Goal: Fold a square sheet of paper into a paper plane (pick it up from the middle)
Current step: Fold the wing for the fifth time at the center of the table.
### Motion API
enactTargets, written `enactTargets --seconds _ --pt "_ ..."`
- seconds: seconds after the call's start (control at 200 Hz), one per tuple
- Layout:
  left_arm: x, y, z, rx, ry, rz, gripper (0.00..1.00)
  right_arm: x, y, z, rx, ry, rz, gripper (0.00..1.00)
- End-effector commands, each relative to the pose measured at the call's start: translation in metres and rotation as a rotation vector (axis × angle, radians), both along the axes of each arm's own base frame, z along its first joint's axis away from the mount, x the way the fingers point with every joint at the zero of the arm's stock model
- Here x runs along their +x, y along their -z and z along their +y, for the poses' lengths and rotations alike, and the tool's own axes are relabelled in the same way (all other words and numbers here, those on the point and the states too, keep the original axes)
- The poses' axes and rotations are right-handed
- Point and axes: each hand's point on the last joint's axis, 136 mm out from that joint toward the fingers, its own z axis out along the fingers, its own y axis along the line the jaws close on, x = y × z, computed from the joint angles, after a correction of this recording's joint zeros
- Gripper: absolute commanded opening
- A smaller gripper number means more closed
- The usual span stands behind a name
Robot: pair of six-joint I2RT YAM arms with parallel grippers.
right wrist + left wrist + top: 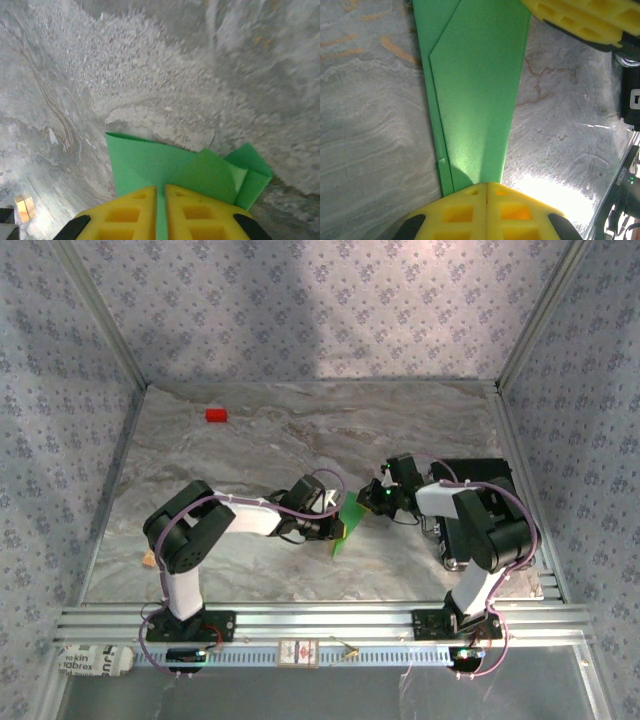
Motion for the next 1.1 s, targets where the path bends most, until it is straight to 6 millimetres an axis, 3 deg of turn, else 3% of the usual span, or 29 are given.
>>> enactTargets --seconds 0.0,0.44,0.765,0.954,1.094 --pt "-0.049 0.064 0.04 0.224 0.027 0.186 0.0 0.013 0.017 -0.031 -0.103 0.083 0.006 0.15" --pt "-0.049 0.063 0.039 0.22 0.026 0.186 0.0 0.027 0.021 -0.062 -0.138 0.203 0.016 0.15" --pt "-0.051 0.064 0.039 0.22 0.029 0.187 0.0 0.041 0.009 -0.066 -0.11 0.217 -0.026 0.15" --pt "-0.051 0.063 0.04 0.216 0.027 0.183 0.0 0.045 -0.007 -0.066 -0.078 0.198 -0.056 0.15" --pt "-0.049 0.062 0.039 0.213 0.025 0.18 0.0 0.045 -0.037 -0.064 -0.074 0.171 -0.127 0.17"
